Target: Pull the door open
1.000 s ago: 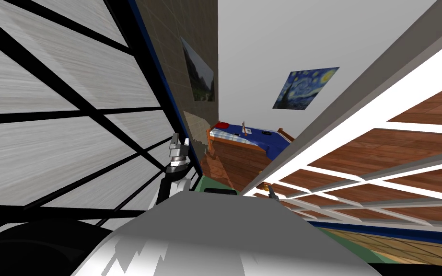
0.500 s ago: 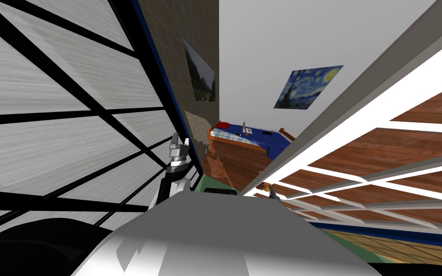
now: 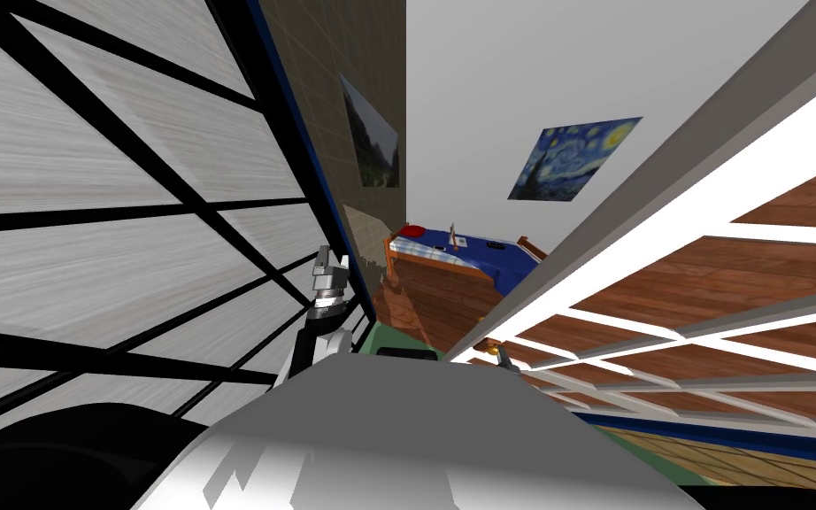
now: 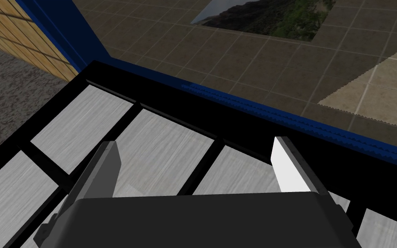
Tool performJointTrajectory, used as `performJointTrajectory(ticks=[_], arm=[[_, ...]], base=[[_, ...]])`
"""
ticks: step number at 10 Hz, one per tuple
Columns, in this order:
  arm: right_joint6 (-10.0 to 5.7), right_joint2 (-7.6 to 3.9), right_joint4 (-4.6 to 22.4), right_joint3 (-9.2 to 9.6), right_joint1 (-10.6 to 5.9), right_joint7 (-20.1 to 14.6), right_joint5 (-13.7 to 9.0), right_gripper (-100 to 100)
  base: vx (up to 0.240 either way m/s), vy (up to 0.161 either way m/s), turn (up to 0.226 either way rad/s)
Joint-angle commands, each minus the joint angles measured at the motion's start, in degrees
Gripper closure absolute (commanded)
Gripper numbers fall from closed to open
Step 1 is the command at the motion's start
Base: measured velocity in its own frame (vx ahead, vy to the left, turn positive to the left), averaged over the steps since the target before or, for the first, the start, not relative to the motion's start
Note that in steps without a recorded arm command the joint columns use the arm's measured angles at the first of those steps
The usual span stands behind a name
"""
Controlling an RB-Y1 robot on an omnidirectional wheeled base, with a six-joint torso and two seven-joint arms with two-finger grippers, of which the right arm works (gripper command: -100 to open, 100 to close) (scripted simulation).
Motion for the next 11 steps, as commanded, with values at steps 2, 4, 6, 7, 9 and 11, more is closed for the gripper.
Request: performJointTrajectory(ticks=[2,4,6,7,9,11], arm=[[-0.41,0.50,0.5,1.62,-0.14,-4.0,-0.3,100],[-0.49,0.41,0.5,1.96,0.04,-6.4,-0.9,100],[-0.57,0.33,0.4,2.31,0.23,-8.8,-1.4,100],[-0.65,0.24,0.4,2.65,0.42,-11.0,-1.9,100],[-0.73,0.15,0.3,2.99,0.60,-13.4,-2.5,100],[-0.81,0.06,0.2,3.34,0.79,-15.8,-3.0,100]], base=[[-0.022,-0.001,0.035],[-0.023,-0.006,0.037],[-0.022,-0.008,0.027],[-0.025,-0.004,0.050],[-0.022,0.000,0.018],[-0.019,-0.012,0.034]])
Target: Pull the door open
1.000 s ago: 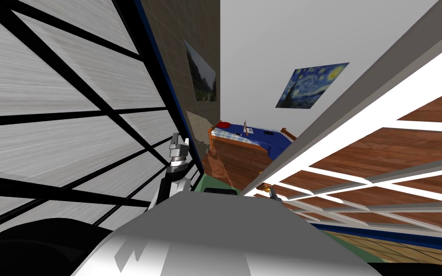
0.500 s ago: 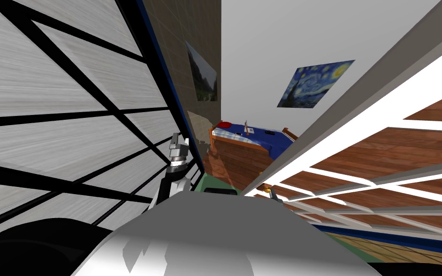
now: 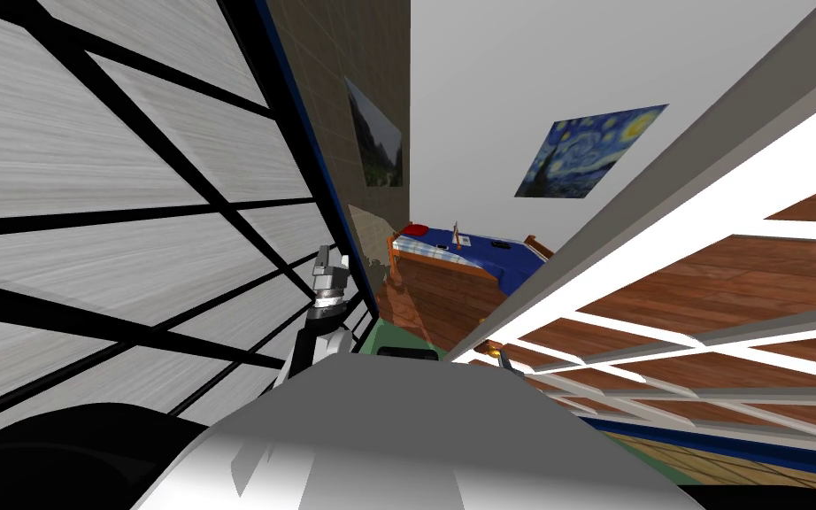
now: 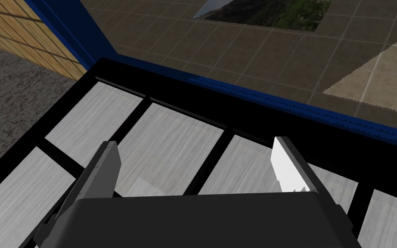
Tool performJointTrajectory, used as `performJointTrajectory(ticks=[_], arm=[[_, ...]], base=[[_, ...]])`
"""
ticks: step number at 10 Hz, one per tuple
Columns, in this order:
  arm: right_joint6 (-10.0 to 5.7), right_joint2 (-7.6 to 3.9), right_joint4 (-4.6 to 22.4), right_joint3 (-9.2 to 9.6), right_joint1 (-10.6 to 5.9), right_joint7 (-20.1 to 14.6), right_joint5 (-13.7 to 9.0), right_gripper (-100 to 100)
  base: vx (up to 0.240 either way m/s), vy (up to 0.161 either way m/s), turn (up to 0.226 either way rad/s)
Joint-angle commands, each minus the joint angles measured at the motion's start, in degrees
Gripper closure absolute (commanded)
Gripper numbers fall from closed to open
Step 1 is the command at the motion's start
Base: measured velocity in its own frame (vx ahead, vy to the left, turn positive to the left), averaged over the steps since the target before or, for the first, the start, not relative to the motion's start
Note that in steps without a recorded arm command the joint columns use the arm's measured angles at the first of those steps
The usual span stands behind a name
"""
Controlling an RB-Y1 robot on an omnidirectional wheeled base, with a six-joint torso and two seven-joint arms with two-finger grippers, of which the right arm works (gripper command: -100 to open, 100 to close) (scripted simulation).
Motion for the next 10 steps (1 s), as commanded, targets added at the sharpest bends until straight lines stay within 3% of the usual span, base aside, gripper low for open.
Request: performJointTrajectory(ticks=[1,6,7,10], arm=[[-0.46,0.57,-0.6,1.21,-0.11,-1.6,0.2,100],[-0.70,0.30,-0.7,2.25,0.45,-8.7,-1.4,100],[0.34,0.10,-0.6,1.32,1.01,-9.6,-2.4,-100],[0.92,0.81,-1.4,1.55,1.08,-13.9,-3.7,-100]], base=[[-0.019,-0.001,0.018],[-0.022,-0.001,0.045],[-0.032,-0.015,0.030],[-0.081,-0.012,0.073]])
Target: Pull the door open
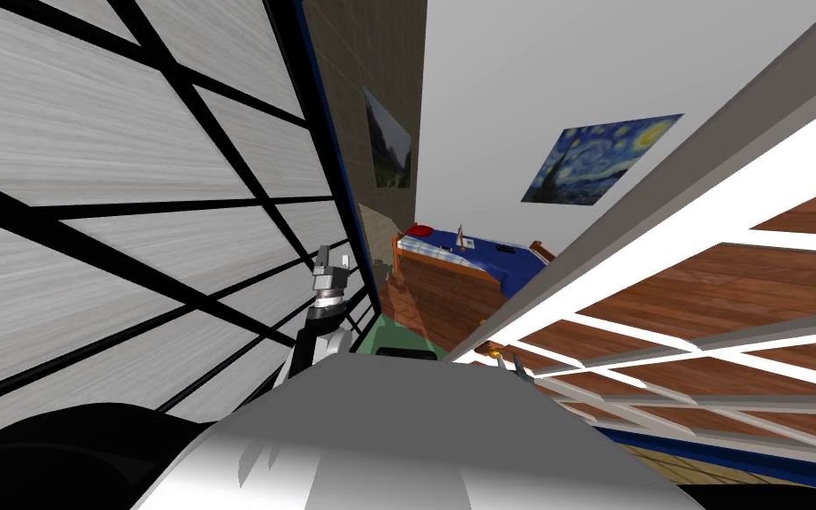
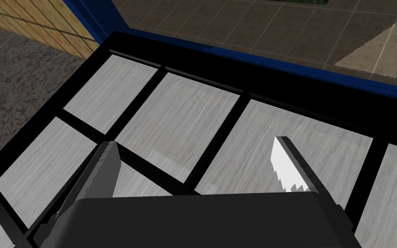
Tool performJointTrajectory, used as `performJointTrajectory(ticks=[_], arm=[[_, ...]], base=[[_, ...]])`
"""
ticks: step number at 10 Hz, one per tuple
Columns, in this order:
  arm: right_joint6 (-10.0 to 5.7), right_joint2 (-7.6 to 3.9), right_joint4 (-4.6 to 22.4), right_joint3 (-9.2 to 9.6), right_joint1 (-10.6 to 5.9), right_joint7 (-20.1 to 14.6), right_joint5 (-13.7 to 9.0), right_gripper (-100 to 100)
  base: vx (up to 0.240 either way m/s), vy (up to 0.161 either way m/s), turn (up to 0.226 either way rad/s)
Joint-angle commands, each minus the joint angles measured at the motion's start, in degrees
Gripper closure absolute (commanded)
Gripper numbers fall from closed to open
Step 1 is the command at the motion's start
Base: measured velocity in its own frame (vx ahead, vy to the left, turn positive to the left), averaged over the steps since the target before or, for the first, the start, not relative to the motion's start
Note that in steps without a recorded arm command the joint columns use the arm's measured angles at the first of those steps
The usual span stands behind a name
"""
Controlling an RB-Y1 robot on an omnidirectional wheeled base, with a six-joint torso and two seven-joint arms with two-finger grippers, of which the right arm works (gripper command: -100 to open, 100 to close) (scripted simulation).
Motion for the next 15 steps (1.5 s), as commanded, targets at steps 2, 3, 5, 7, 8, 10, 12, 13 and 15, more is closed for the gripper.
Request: performJointTrajectory(ticks=[2,3,5,7,8,10,12,13,15], arm=[[0.78,1.53,-0.6,1.48,0.26,-3.9,-0.6,-100],[1.00,1.81,-0.9,1.58,0.28,-5.5,-1.1,-100],[1.48,2.40,-1.5,1.77,0.34,-8.7,-2.2,-100],[1.74,2.73,-1.8,1.88,0.37,-10.9,-2.8,-100],[2.00,3.06,-2.2,1.98,0.40,-12.5,-3.4,-100],[2.27,3.40,-2.5,2.09,0.43,-14.8,-4.0,-100],[2.55,3.75,-2.9,2.21,0.46,-16.8,-4.7,-100],[2.82,4.11,-3.2,2.32,0.49,-18.8,-5.3,-100],[3.11,4.47,-3.6,2.44,0.52,-20.9,-6.0,-100]], base=[[-0.075,0.004,0.085],[-0.075,-0.005,0.069],[-0.100,-0.005,0.087],[-0.048,-0.013,0.039],[-0.067,-0.004,0.092],[-0.049,-0.003,0.060],[-0.081,-0.003,0.085],[-0.052,-0.011,0.059],[-0.076,-0.008,0.080]])
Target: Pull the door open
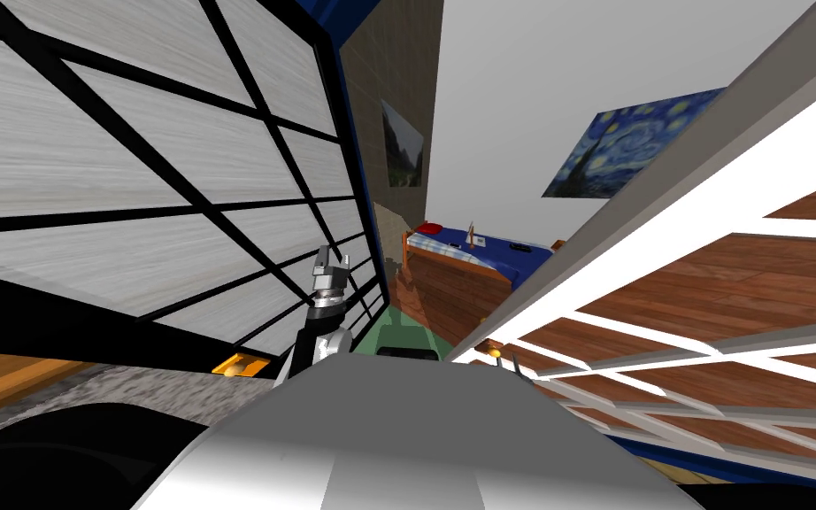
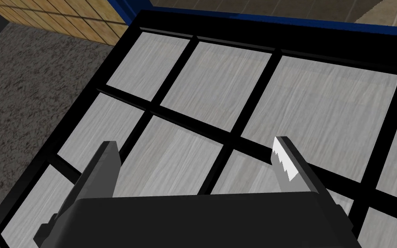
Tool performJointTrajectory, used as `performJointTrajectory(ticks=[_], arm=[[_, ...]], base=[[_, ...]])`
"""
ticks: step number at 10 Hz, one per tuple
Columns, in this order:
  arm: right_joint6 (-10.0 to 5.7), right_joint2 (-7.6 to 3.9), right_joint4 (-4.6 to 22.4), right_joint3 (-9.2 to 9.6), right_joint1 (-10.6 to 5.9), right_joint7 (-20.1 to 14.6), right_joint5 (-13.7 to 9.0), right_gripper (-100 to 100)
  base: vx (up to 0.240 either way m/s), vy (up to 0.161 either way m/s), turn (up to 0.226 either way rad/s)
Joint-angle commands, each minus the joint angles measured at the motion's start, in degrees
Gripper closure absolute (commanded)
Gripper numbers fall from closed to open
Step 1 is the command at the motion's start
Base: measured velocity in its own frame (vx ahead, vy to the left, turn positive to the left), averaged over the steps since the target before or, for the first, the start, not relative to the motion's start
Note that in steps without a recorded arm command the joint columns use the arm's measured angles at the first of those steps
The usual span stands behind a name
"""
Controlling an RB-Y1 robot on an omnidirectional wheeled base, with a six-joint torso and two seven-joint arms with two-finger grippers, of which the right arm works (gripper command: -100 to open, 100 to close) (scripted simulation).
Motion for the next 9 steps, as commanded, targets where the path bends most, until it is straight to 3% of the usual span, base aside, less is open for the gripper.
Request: performJointTrajectory(ticks=[1,9], arm=[[-0.23,1.17,-0.7,1.51,-0.26,-2.9,-0.1,-100],[0.90,2.66,-2.2,1.97,-0.14,-11.3,-2.8,-100]], base=[[-0.064,0.016,0.060],[-0.053,-0.002,0.063]])
